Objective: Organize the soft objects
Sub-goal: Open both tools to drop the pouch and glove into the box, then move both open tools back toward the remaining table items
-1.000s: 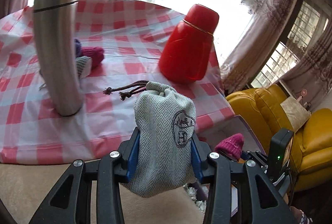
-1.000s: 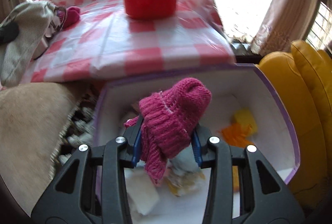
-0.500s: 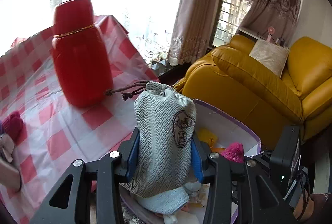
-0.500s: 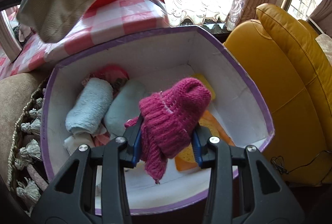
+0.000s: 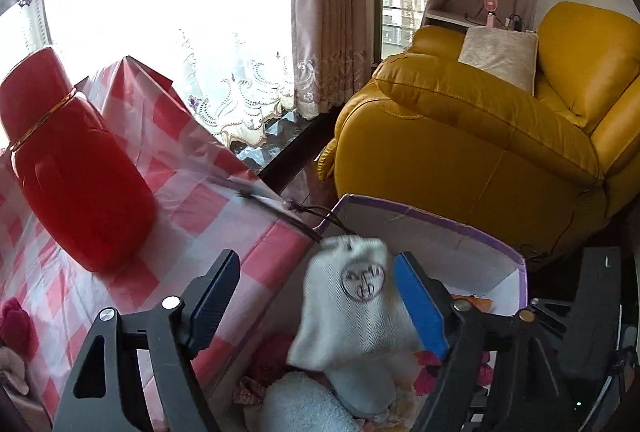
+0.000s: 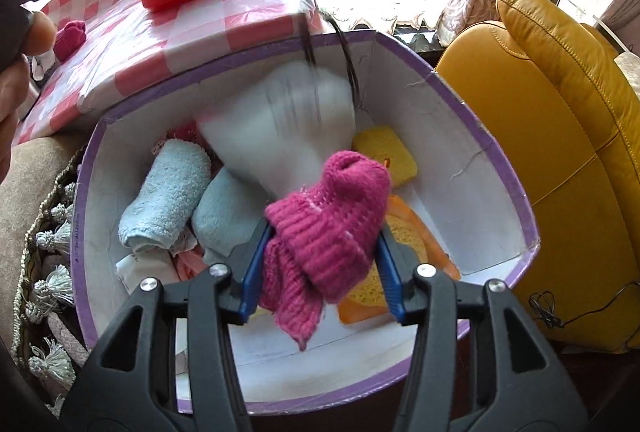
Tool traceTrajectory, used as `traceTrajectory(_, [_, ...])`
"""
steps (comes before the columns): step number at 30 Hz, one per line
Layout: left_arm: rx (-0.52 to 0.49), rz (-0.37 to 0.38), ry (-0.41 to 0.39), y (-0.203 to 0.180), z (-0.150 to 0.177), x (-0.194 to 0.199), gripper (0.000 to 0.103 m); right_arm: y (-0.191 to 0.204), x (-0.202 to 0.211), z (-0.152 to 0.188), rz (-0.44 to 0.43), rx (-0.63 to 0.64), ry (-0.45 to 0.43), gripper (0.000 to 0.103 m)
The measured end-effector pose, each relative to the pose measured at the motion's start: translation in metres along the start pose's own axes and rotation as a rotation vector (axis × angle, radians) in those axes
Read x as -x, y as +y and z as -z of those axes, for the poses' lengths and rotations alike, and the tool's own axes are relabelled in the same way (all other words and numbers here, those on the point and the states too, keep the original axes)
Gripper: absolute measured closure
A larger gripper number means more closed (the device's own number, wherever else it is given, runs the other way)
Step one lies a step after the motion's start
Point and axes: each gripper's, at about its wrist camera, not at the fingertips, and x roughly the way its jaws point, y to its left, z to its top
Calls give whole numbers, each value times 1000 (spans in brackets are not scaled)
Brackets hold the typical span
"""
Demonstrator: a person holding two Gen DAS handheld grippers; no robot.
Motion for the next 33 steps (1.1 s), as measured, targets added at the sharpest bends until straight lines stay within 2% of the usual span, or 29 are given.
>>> traceTrajectory(7, [94, -6, 3, 27, 9, 6, 23, 3, 1, -1, -4, 13, 8, 45])
traceTrajectory(10, [119, -12, 2, 34, 13, 10, 23, 7, 5, -3, -1, 20, -4, 37])
traceTrajectory(12, [131, -12, -2, 36, 17, 15, 23, 11, 8, -4, 11, 33, -14, 27])
traceTrajectory(20, [195, -22, -41, 50, 32, 46, 23, 25, 16, -13, 4, 68, -33, 26])
traceTrajectory(26, [251, -31, -72, 64, 56, 78, 23, 52, 26, -23, -21, 124, -64, 26])
traceTrajectory(29, [322, -25, -90, 79, 72, 98, 23, 69, 30, -29, -33, 157, -80, 26])
traceTrajectory(33, [418, -66, -107, 104, 90, 124, 23, 92, 34, -37, -48, 203, -96, 26])
